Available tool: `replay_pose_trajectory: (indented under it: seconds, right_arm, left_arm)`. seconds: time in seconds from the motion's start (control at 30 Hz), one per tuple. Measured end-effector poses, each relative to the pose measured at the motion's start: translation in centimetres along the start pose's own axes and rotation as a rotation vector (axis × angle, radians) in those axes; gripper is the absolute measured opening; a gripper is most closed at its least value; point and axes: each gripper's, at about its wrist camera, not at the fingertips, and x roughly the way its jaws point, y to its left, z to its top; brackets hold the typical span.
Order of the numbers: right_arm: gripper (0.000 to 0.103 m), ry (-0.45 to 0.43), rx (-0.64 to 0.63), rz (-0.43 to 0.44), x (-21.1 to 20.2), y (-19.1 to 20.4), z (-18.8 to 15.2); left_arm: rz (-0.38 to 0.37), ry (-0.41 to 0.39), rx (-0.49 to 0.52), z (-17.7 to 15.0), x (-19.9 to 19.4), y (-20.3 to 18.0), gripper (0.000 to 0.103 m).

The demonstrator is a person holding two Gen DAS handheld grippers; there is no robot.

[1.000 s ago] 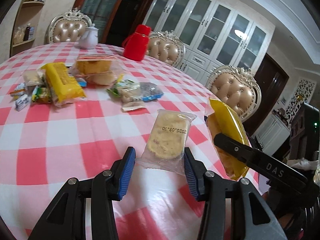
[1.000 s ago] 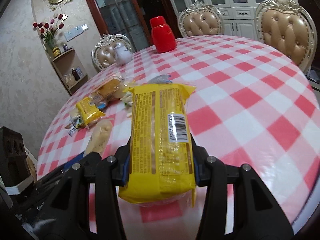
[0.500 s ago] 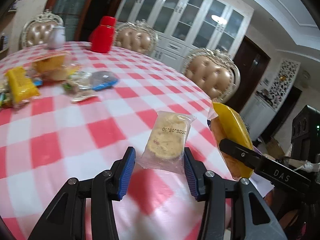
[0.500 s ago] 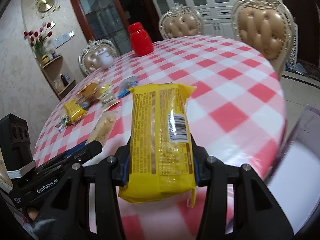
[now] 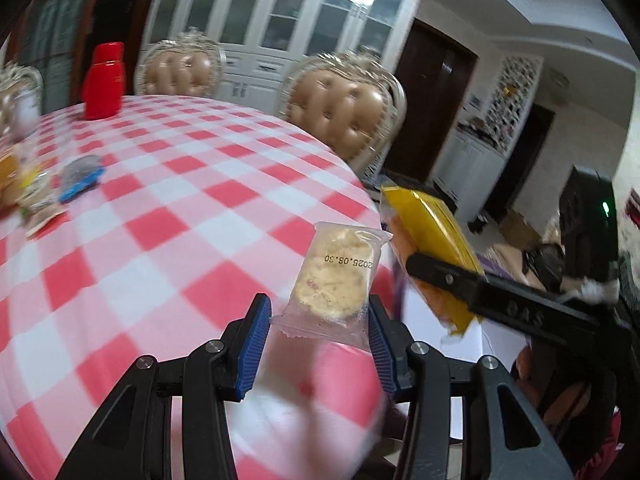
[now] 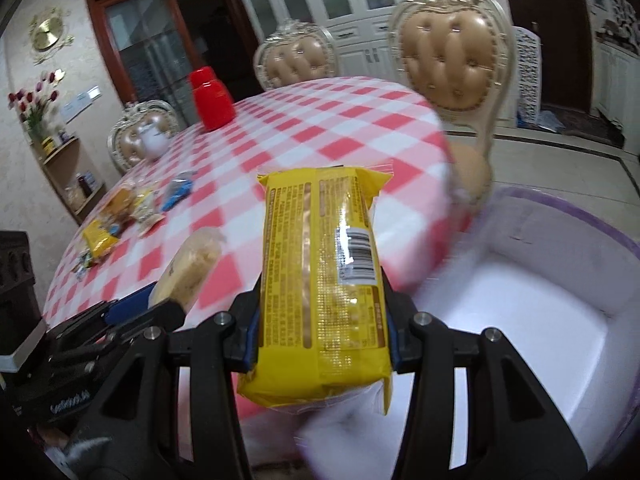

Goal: Organize snacks
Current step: 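Carry both packs to the white box and release them inside, then return both tools to the table of snacks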

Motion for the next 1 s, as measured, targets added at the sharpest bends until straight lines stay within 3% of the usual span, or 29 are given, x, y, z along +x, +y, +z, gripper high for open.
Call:
replay_pose_trajectory:
  seconds: [0.37, 0.57, 0.7, 0.73, 0.9, 1.0]
  right_arm:
    - [0.05, 0.041, 0.001, -0.225, -1.8, -6.9, 0.6]
    - [0.051, 0.134, -0.042, -0.337, -1.2, -9.2, 0.2]
    - [0.064, 0.166, -0.01, -0.408, -1.2, -10.4, -0.1]
    - [0.068, 0.155, 0.001, -0.408, -1.5, -10.3, 0.0]
    - [0.069, 0.06, -0.005, -0.303, -2.5, -6.0, 0.7]
    - [0.069, 0.048, -0.037, -0.127, -1.6, -1.0, 0.8]
  left_arm:
    - [-0.148, 0.138, 0.178, -1.4, 5.2, -9.3, 0.048]
    - [-0.167, 0.194, 0.244, -2.7, 6.8, -11.4, 0.049]
    - [-0.156, 0.216, 0.267, -3.4, 6.9, -11.1, 0.054]
    - [-0.154, 0.208, 0.263, -3.3, 6.7, -10.8, 0.055]
    - [-0.119, 0.112, 0.197, -1.6, 3.7, -6.3, 0.072]
    - [-0.034, 0.024, 0.125, -0.1, 1.1, -1.3, 0.083]
